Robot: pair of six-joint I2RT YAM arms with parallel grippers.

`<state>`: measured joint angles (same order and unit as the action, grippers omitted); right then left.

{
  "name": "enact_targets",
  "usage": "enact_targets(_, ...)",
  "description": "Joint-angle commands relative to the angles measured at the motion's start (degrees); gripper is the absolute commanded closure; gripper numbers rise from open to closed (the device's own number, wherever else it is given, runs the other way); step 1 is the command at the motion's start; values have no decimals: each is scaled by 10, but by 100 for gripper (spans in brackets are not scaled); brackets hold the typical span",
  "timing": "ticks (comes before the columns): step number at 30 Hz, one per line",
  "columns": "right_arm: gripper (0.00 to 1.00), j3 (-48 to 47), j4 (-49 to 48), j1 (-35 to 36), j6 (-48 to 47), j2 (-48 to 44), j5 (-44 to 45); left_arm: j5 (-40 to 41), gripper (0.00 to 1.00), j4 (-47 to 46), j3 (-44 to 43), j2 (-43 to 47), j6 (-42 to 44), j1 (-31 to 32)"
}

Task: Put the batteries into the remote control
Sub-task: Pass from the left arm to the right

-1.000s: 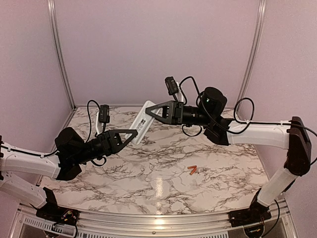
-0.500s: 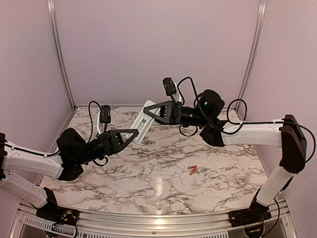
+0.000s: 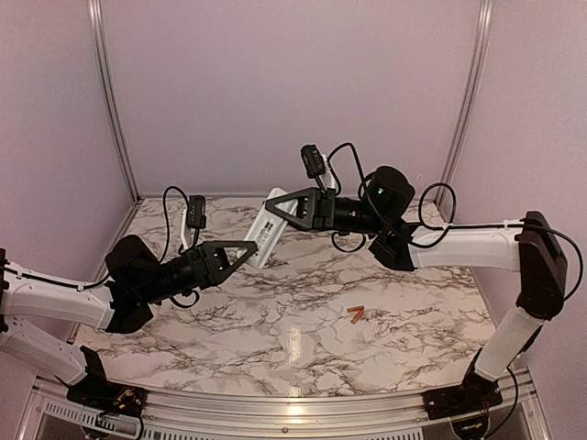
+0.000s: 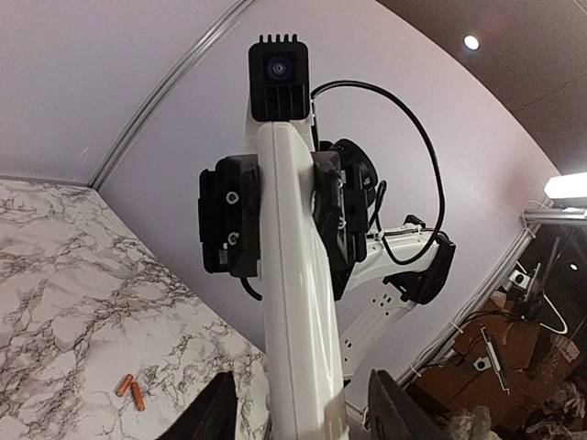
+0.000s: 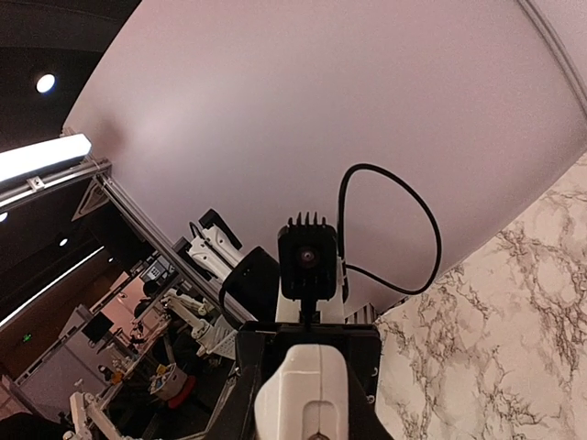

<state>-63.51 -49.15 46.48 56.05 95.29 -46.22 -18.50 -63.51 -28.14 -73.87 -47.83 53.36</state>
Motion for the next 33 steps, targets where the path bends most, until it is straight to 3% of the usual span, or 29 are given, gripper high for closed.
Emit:
enact_targets(1, 100, 5, 7, -16, 7, -14, -21, -2, 32, 128, -27, 56, 67, -1)
enact_targets(6, 100, 35, 79, -37, -17, -40, -43, 41, 3, 338, -66, 130, 165, -14)
enact_targets(8, 100, 47, 112, -44, -25, -48, -55, 58, 1, 430, -94, 149, 220, -15)
enact_targets(11, 100, 54, 180, -46, -58, -57, -69, 64, 1, 560, -142, 158, 299, -15)
enact_targets(16, 100, 62, 251, -48, -95, -56, -85, 70, 1, 660, -178, 164, 392, -12)
enact_targets(22, 100, 84, 266, -51, -105, -44, -108, 88, 8, 704, -195, 170, 503, 8)
enact_targets(27, 100, 85, 293, -55, -127, -26, -114, 148, 15, 769, -234, 118, 594, 53)
enact_targets(33, 100, 95, 295, -59, -123, 5, -118, 152, 28, 789, -265, 65, 684, 103)
